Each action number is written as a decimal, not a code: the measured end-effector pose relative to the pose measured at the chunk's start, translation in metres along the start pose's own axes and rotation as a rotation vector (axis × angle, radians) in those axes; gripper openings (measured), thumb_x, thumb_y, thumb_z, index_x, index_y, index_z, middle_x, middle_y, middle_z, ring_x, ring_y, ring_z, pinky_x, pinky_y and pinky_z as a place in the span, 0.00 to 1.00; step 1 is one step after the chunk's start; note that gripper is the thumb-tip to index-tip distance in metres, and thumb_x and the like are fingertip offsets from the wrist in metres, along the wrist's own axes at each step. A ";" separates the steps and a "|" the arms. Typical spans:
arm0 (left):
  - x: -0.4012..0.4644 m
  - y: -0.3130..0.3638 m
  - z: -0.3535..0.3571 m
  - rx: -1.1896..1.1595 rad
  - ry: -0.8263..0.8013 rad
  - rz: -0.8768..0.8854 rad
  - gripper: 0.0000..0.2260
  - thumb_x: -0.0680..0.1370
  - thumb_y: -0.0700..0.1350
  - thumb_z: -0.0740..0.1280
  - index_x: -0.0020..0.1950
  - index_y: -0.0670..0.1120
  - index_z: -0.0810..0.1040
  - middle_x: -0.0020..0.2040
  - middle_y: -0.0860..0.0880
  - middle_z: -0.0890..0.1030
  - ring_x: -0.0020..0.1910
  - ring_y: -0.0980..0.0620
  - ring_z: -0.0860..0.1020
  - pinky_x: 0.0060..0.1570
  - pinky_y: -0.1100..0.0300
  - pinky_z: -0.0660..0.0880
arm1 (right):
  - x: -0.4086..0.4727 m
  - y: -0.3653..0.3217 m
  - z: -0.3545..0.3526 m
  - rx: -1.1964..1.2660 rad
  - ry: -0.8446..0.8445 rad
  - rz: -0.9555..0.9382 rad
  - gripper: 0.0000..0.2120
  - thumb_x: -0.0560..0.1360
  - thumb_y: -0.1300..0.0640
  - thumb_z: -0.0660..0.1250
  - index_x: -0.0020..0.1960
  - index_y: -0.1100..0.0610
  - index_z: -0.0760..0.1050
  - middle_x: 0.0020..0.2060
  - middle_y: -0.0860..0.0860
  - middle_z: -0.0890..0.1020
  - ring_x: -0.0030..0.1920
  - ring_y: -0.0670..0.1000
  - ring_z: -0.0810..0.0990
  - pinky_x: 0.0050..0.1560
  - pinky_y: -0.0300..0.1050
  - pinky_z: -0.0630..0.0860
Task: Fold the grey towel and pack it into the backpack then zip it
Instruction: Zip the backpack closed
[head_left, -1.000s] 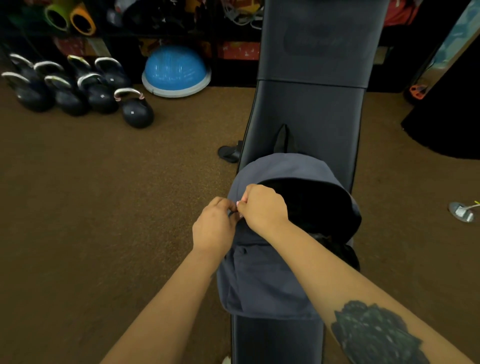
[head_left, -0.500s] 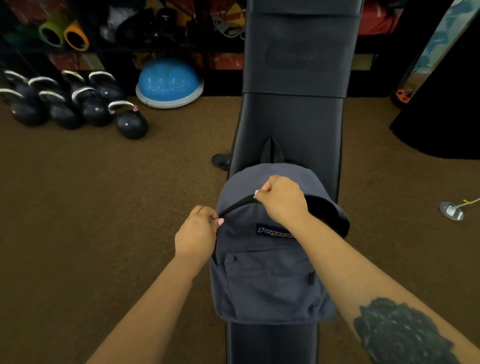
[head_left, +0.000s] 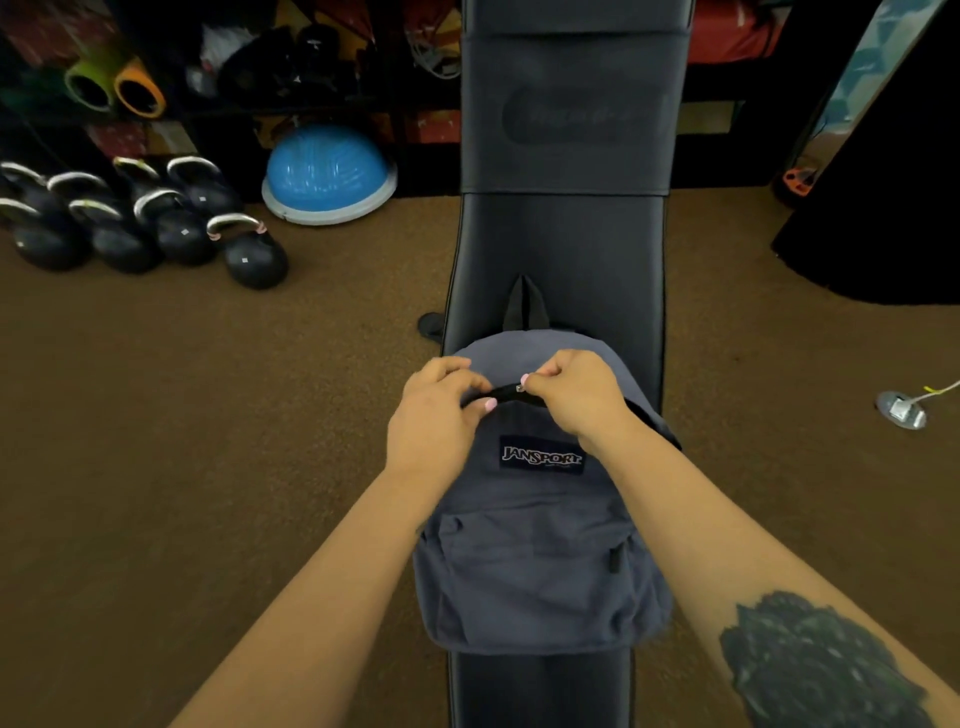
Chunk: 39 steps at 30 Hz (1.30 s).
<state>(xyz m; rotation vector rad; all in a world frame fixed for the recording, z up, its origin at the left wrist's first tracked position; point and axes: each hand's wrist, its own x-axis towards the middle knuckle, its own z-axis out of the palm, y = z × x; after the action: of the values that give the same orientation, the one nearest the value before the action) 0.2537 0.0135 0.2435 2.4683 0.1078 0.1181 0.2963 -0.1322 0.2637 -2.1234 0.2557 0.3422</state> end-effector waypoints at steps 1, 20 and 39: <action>0.003 0.005 0.003 0.009 0.000 0.015 0.08 0.74 0.46 0.69 0.52 0.48 0.81 0.63 0.51 0.73 0.64 0.50 0.70 0.55 0.58 0.69 | 0.000 -0.001 0.000 0.007 -0.001 0.001 0.13 0.73 0.57 0.69 0.32 0.54 0.71 0.30 0.50 0.75 0.39 0.53 0.75 0.40 0.46 0.70; 0.018 0.016 0.012 0.152 -0.048 0.033 0.04 0.76 0.46 0.66 0.46 0.47 0.78 0.61 0.54 0.75 0.60 0.52 0.70 0.50 0.60 0.66 | 0.010 0.036 -0.041 0.147 0.015 0.090 0.12 0.74 0.57 0.68 0.33 0.55 0.71 0.33 0.50 0.75 0.37 0.48 0.73 0.38 0.43 0.68; 0.036 0.080 0.059 0.303 -0.176 0.293 0.08 0.76 0.48 0.66 0.54 0.49 0.80 0.69 0.53 0.71 0.71 0.51 0.62 0.65 0.53 0.61 | 0.017 0.058 -0.064 0.515 -0.045 0.250 0.10 0.73 0.60 0.69 0.34 0.56 0.74 0.35 0.54 0.79 0.40 0.50 0.77 0.47 0.46 0.74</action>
<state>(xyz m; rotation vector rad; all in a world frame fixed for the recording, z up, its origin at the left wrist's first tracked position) 0.2996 -0.0814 0.2487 2.7697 -0.3363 0.0094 0.3034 -0.2180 0.2457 -1.5777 0.5253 0.4184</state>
